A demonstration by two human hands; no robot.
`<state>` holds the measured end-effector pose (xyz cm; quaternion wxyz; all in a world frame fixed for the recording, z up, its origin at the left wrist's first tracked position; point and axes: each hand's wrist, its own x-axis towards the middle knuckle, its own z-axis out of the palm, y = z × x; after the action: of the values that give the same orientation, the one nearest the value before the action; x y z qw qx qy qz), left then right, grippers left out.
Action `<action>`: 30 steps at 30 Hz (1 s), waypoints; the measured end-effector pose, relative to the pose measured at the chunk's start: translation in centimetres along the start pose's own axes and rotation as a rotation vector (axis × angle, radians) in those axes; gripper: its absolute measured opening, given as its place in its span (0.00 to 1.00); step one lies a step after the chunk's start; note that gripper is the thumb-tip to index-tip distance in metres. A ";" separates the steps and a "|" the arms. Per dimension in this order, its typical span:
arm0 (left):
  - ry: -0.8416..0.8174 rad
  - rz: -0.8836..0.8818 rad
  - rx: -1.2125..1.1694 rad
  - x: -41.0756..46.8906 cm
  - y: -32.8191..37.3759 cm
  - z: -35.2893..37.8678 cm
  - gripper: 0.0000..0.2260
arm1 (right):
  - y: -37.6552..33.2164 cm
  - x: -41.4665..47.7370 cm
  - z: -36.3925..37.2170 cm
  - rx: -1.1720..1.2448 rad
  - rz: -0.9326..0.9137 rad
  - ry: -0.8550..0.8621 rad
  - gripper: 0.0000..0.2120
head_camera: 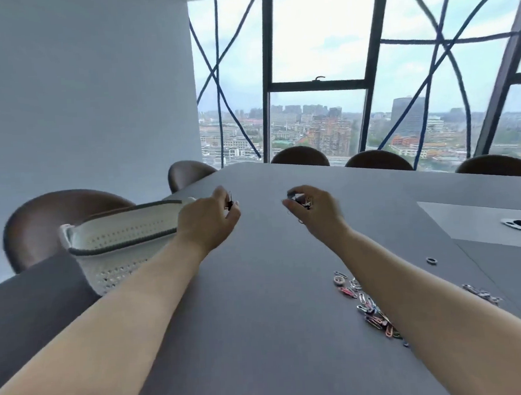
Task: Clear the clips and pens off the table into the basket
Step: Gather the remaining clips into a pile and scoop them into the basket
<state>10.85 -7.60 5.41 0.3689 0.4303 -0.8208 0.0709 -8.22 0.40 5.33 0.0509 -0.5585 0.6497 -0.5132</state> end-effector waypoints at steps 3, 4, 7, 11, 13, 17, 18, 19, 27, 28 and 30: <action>0.034 -0.050 0.140 1.6 -5.9 -1.9 0.15 | -3.1 2.2 5.8 0.086 -0.046 -0.067 0.06; 0.021 -0.059 0.184 2.0 -7.5 -2.1 0.16 | -3.9 2.6 7.4 0.107 -0.053 -0.082 0.06; -0.162 -0.112 0.238 3.1 -11.4 -1.4 0.21 | -5.2 3.3 10.7 0.150 -0.062 -0.108 0.08; -0.408 -0.231 0.181 2.9 -14.2 0.1 0.28 | -5.3 3.4 12.3 0.186 -0.063 -0.108 0.07; -0.352 -0.241 0.121 2.7 -14.7 0.2 0.27 | -5.0 3.1 12.4 0.171 -0.062 -0.101 0.06; -0.313 -0.171 0.056 1.4 -15.1 -1.1 0.23 | -4.7 2.7 12.5 0.155 -0.037 -0.108 0.04; -0.315 -0.131 0.108 0.7 -15.2 -1.7 0.22 | -4.7 2.6 12.6 0.156 -0.031 -0.110 0.05; -0.312 -0.106 0.165 -0.1 -15.4 -2.3 0.22 | -4.9 2.5 12.8 0.158 -0.027 -0.112 0.05; -0.068 0.157 0.285 -5.2 -18.1 -2.7 0.28 | -6.8 1.6 13.0 0.157 -0.070 -0.127 0.05; -0.030 0.192 0.260 -5.4 -18.0 -2.5 0.26 | -7.1 1.5 12.8 0.146 -0.088 -0.126 0.07; -0.036 0.249 0.149 -5.8 -17.3 -2.1 0.25 | -7.9 1.4 12.1 0.114 -0.132 -0.128 0.08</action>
<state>27.19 -13.63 -0.38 0.3093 0.3525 -0.8668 0.1691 4.29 -6.91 6.06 0.0899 -0.6279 0.5766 -0.5149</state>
